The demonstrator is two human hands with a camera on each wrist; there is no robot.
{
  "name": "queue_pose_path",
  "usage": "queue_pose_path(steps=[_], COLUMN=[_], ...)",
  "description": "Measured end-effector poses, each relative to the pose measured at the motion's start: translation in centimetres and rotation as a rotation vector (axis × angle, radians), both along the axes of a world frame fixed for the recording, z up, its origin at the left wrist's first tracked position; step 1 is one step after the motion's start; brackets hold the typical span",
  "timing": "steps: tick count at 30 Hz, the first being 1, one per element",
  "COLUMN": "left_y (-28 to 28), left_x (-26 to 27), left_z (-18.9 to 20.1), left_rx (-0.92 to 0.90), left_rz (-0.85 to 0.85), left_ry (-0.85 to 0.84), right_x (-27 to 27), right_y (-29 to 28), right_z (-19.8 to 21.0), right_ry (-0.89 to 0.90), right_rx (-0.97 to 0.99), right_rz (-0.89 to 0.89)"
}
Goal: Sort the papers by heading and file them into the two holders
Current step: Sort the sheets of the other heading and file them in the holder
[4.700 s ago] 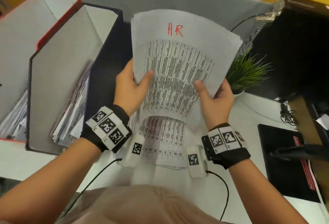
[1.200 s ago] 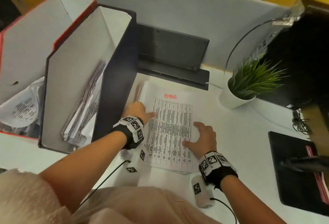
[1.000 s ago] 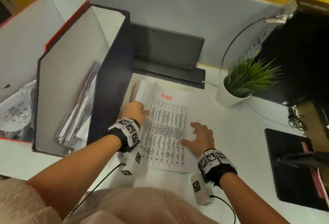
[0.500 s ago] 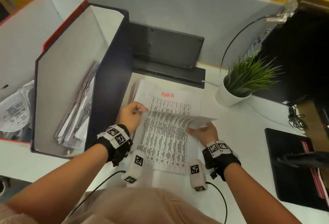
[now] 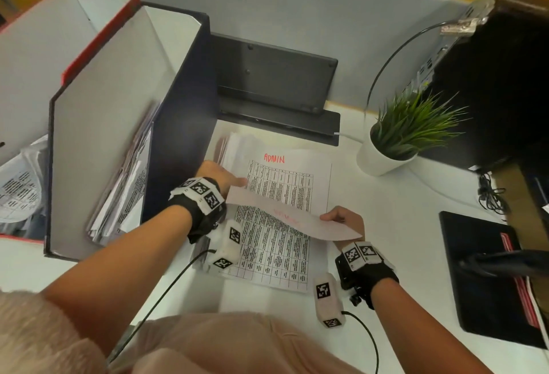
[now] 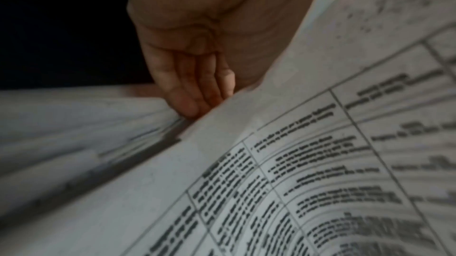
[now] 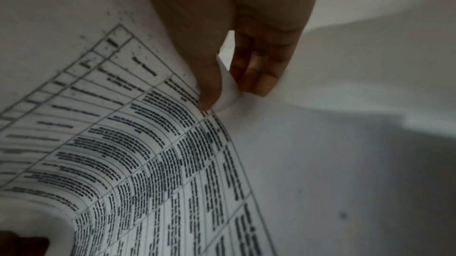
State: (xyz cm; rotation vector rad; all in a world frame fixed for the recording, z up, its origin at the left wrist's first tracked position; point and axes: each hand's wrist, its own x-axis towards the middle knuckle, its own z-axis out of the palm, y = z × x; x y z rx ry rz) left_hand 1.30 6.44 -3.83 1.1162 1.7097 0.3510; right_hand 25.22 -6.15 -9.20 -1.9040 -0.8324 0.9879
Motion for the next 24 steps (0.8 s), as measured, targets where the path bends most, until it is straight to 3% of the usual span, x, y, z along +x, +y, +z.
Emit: queue_pose_path(steps=[4, 10, 12, 14, 16, 19, 22, 24], left_y=[-0.4, -0.9, -1.4, -2.1, -2.8, -3.3, -3.2, -2.9], left_x=[0.3, 0.1, 0.0, 0.0, 0.0, -0.3, -0.5, -0.2], left_z=[-0.6, -1.2, -1.4, -1.5, -1.5, -1.5, -1.0, -0.5], left_rx=[0.178, 0.333, 0.464, 0.596, 0.628, 0.515, 0.370, 0.315], left_rz=[-0.102, -0.251, -0.223, -0.176, -0.135, -0.050, 0.032, 0.028], left_ry=[0.169, 0.238, 0.187, 0.093, -0.065, -0.236, -0.367, -0.395], right_x=[-0.1, -0.1, 0.0, 0.0, 0.2, 0.0, -0.5, -0.6], right_y=[0.2, 0.4, 0.5, 0.6, 0.9, 1.3, 1.1, 0.9], right_z=[-0.3, -0.4, -0.1, 0.1, 0.2, 0.5, 0.7, 0.6], right_ry=[-0.079, -0.060, -0.042, -0.138, -0.193, -0.230, -0.031, -0.023], right_rx=[-0.063, -0.071, -0.057, -0.022, 0.058, 0.050, 0.066, 0.077], right_rz=[-0.019, -0.112, -0.109, -0.017, 0.018, -0.001, -0.060, -0.034])
